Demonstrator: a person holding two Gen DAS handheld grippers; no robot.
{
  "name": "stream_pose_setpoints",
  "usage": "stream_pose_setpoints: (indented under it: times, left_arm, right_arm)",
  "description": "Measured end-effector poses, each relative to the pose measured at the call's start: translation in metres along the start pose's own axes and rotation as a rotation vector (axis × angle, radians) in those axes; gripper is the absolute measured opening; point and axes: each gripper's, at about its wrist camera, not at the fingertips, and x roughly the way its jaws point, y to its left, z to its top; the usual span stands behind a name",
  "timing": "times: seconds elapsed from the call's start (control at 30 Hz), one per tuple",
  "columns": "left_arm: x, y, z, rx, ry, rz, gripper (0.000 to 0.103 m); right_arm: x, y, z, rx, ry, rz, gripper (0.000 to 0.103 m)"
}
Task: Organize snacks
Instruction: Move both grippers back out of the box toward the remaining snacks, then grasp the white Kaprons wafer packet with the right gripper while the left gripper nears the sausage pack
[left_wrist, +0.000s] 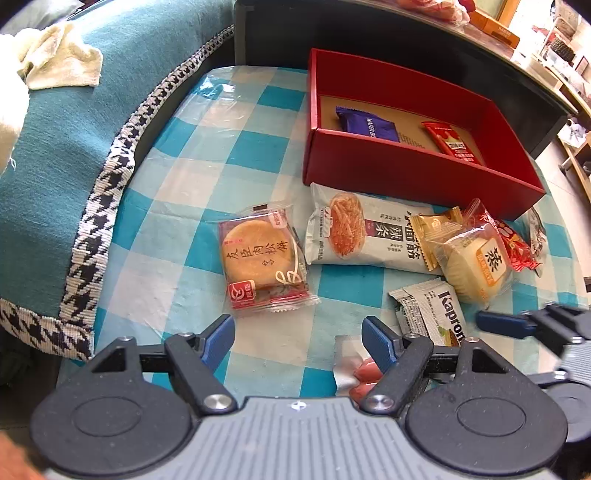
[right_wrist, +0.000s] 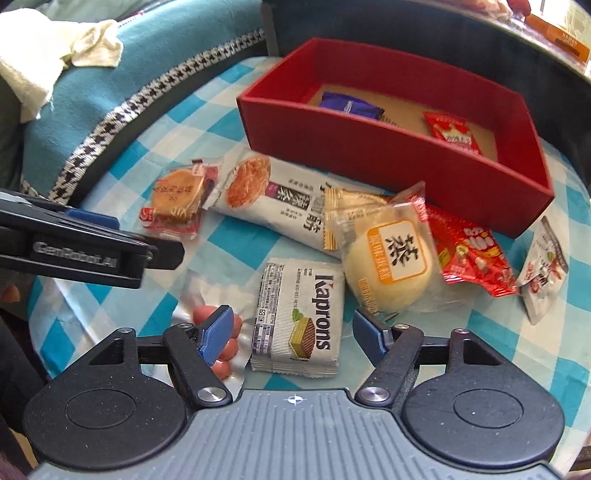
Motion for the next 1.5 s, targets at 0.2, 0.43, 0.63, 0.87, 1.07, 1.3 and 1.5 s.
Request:
stream_pose_setpoints:
  times: [0.2, 0.43, 0.63, 0.87, 1.07, 1.3, 1.5]
  left_arm:
    - [0.004, -0.002, -0.004, 0.01, 0.02, 0.0, 0.103]
    - [0.023, -0.02, -0.016, 0.028, 0.114, -0.042, 0.103]
    - [0.039, -0.048, -0.026, 0.039, 0.148, -0.016, 0.103]
    - [0.049, -0.081, -0.03, 0.112, 0.095, 0.087, 0.103]
    - [0.038, -0.073, -0.038, 0.107, 0.075, 0.081, 0.103]
    - [0.029, -0.056, -0.05, 0.057, 0.086, 0.053, 0.102]
    - [0.031, -0.059, -0.052, 0.077, 0.086, 0.058, 0.103]
  right_arm:
    - [0.017, 0.003, 0.0, -0.052, 0.0, -0.056, 0.064]
    - [-0.012, -0.018, -0.018, -0.022, -0.003, -0.061, 0.064]
    - [-0.026, -0.032, -0.045, -0.008, 0.01, -0.081, 0.064]
    - [-0.018, -0.038, -0.063, -0.012, 0.018, -0.082, 0.065]
    - [-0.016, -0.038, -0.065, -0.015, 0.007, -0.079, 0.077]
    - [-0.006, -0.04, -0.06, 0.032, 0.018, -0.004, 0.103]
    - [-0.003, -0.032, -0.065, -0.024, 0.001, -0.042, 0.103]
